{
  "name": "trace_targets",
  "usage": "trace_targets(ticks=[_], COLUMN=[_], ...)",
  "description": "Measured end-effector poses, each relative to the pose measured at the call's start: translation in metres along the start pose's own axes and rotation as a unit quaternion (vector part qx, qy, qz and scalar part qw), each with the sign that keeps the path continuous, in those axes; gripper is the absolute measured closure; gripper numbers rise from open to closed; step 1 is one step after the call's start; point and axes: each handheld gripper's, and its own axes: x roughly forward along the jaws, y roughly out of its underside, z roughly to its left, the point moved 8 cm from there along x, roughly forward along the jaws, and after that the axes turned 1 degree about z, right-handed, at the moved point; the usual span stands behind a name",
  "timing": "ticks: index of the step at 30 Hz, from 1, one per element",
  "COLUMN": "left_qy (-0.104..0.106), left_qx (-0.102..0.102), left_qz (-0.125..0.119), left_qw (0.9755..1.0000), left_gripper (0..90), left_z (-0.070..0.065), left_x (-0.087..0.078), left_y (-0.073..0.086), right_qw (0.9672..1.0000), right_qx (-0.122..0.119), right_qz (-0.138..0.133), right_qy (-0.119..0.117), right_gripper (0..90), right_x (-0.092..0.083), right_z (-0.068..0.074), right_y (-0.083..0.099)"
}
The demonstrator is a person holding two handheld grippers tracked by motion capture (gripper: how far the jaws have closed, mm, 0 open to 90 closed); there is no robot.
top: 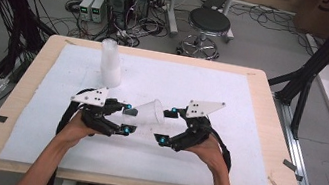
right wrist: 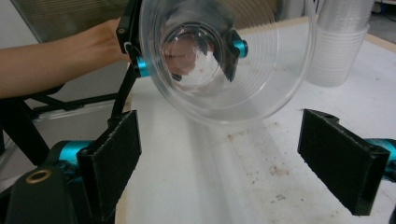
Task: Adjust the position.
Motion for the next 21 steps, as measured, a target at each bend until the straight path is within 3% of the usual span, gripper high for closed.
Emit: trace_targets(ticks=[11,21], left_qy=[0.008,0.016], left_qx=[0.004,0.009], left_qz=[-0.017,-0.011], left_qw=[0.9998,0.9998], left_gripper=[42.0,42.0], left_z=[-0.004,-0.008], left_x=[0.004,0.01], left_y=[-0.003,-0.001], right_qw=[0.9996,0.9989], right_qx=[-0.003,0.001], right_qz=[-0.018,-0.032], right_qy=[-0.019,-0.034], right_gripper=[13.9,14.0], right_x=[0.01,0.017], right_z=[0.001,0.004], right_y=[-0.005,-0.01])
